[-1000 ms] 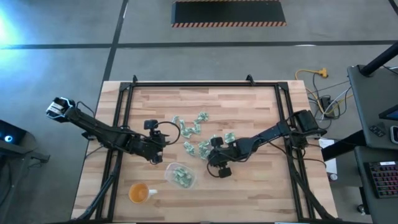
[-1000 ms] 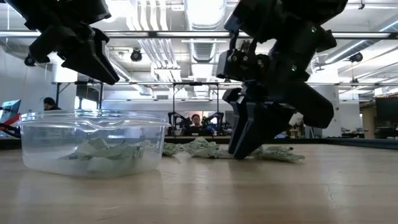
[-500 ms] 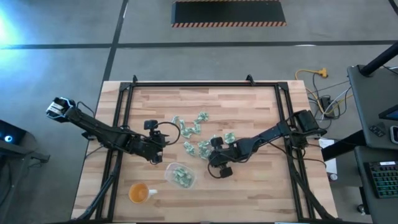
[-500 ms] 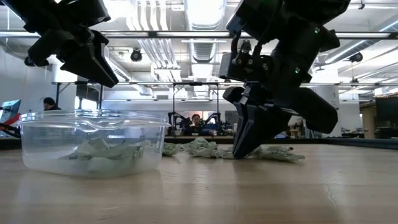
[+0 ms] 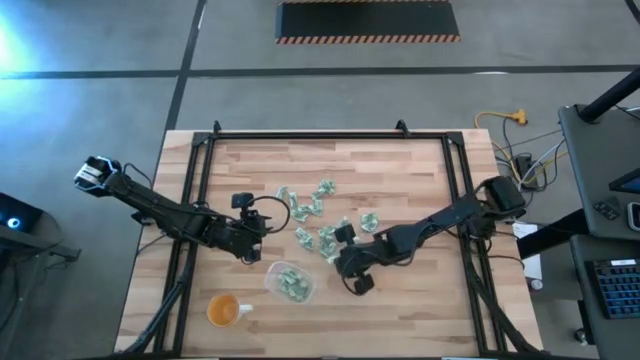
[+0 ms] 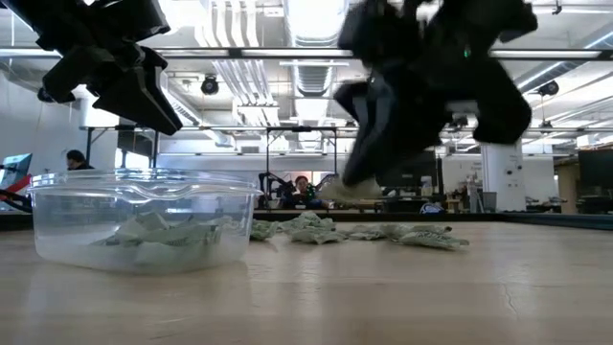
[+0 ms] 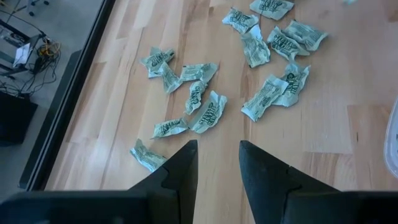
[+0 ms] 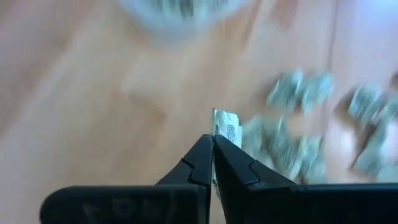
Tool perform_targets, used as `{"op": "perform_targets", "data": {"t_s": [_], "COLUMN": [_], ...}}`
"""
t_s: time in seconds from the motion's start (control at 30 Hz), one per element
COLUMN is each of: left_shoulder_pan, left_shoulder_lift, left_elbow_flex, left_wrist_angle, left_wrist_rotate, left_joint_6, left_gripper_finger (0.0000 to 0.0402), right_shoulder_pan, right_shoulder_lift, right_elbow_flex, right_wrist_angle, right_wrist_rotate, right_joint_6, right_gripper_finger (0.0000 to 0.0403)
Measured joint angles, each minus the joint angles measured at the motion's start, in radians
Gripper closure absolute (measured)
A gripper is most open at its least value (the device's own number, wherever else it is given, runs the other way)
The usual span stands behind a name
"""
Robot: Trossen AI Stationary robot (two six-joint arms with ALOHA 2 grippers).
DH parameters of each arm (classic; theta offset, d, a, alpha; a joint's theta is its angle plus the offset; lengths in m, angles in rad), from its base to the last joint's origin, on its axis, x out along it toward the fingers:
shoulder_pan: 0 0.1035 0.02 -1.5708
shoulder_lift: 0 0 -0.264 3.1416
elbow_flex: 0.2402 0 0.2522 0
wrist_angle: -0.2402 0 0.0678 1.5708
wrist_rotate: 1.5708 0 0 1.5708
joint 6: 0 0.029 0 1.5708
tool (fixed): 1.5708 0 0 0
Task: Pick and place Stevia / Truvia into bins
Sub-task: Put the stevia packet into the transparent container
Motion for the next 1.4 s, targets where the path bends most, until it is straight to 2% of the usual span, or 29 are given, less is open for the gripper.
{"op": "perform_targets", "data": {"t_s": [0.23,0.37,0.47,0.57,0.67,0.77,0.83,1.13,1.4], "left_shoulder_pan": [0.0,0.001,0.001,0.001,0.001,0.001,0.001,0.001,0.001], "left_shoulder_lift": [0.0,0.0,0.0,0.0,0.0,0.0,0.0,0.0,0.0], "left_elbow_flex": [-0.001,-0.002,-0.003,-0.005,-0.008,-0.01,-0.01,-0.012,-0.013], "left_wrist_angle": [0.01,0.02,0.027,0.026,0.025,0.026,0.026,0.026,0.026], "left_wrist_rotate": [-0.001,-0.002,-0.002,-0.001,-0.002,-0.002,-0.002,-0.001,-0.001], "left_joint_6": [0.001,0.007,0.01,0.01,0.01,0.009,0.009,0.009,0.009], "left_gripper_finger": [0.0301,0.0301,0.0301,0.0301,0.0301,0.0301,0.0301,0.0301,0.0301], "right_shoulder_pan": [0.053,0.054,0.051,0.04,0.025,0.019,0.018,0.002,0.001], "right_shoulder_lift": [-0.011,0.012,0.014,0.011,0.018,0.048,0.073,0.131,0.191], "right_elbow_flex": [-0.001,0.0,-0.001,-0.001,-0.01,-0.015,-0.018,-0.017,0.0], "right_wrist_angle": [0.226,0.336,0.323,0.253,0.229,0.263,0.284,0.346,0.367], "right_wrist_rotate": [-0.012,-0.058,-0.057,-0.065,-0.137,-0.224,-0.241,-0.241,-0.241], "right_joint_6": [-0.139,-0.199,-0.173,-0.066,-0.02,-0.012,-0.013,-0.012,-0.009], "right_gripper_finger": [0.0394,0.0394,0.0394,0.0394,0.0389,0.0369,0.0351,0.0263,0.0237]}}
